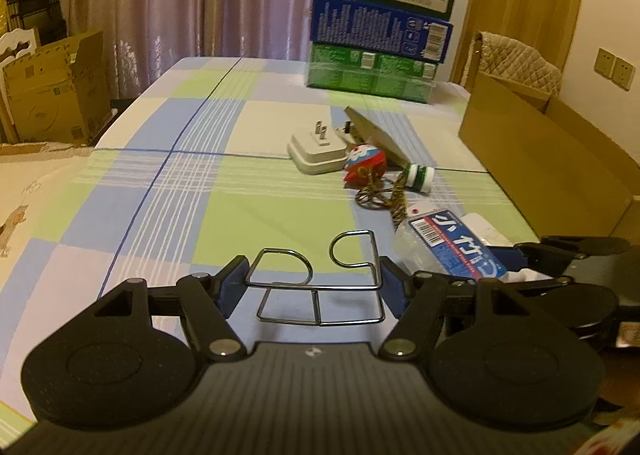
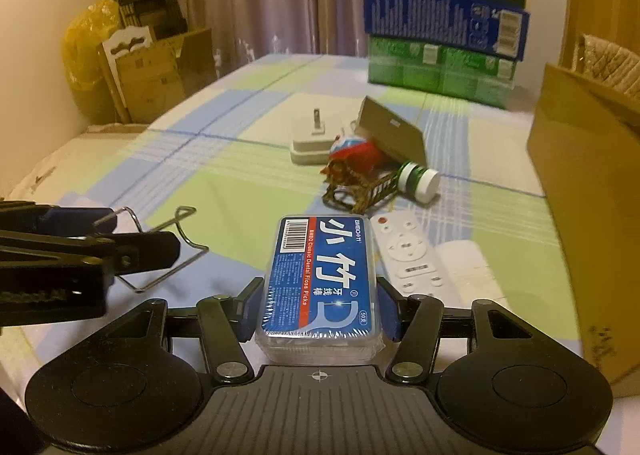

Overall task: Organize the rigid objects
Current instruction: 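Carry rack and floss box to the cardboard box while the left tool opens, dropping the rack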

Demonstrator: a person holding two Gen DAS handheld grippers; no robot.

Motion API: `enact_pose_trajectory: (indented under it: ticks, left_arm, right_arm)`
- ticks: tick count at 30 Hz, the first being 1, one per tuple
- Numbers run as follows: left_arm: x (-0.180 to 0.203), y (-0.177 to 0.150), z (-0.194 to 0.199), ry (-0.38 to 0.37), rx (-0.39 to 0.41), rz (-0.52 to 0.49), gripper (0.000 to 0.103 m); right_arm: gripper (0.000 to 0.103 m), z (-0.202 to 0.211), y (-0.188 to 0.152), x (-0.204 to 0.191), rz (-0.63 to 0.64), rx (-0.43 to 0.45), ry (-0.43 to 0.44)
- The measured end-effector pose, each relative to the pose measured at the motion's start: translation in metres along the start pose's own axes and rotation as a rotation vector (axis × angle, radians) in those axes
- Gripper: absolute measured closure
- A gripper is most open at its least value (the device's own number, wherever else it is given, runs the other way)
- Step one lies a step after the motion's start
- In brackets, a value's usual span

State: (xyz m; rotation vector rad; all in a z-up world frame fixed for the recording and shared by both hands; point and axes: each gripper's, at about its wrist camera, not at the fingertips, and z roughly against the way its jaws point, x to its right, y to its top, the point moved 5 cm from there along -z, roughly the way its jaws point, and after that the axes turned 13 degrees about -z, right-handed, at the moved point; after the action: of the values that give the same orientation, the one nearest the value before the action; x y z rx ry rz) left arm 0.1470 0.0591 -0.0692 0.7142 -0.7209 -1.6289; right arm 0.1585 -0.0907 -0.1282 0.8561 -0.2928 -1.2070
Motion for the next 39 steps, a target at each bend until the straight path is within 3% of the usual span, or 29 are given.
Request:
enact_pose_trajectory:
  ticks: [9,18,28,39]
  left_arm:
    - [0.031,0.034,0.022,-0.057,0.052,-0.036,0.038]
    - [0.119,0.107,0.034,-0.196,0.139,-0.112,0.038]
    - [0.229,0.164,0.005,-0.317,0.188,-0.245,0.038]
    - [0.271,0.167,-0.036,-0.360,0.145,-0.349,0.038]
  right_arm:
    - [0.049,0.078,0.036,0.038,-0.034,0.107,-0.056]
    - [0.049,0.153,0.093,0.131,-0.130,0.177,-0.175]
    - [0.049,0.163,0.098,0.234,-0.205,0.149,-0.275]
    - [0.049,0.149,0.089,0.272,-0.242,0.126,-0.279]
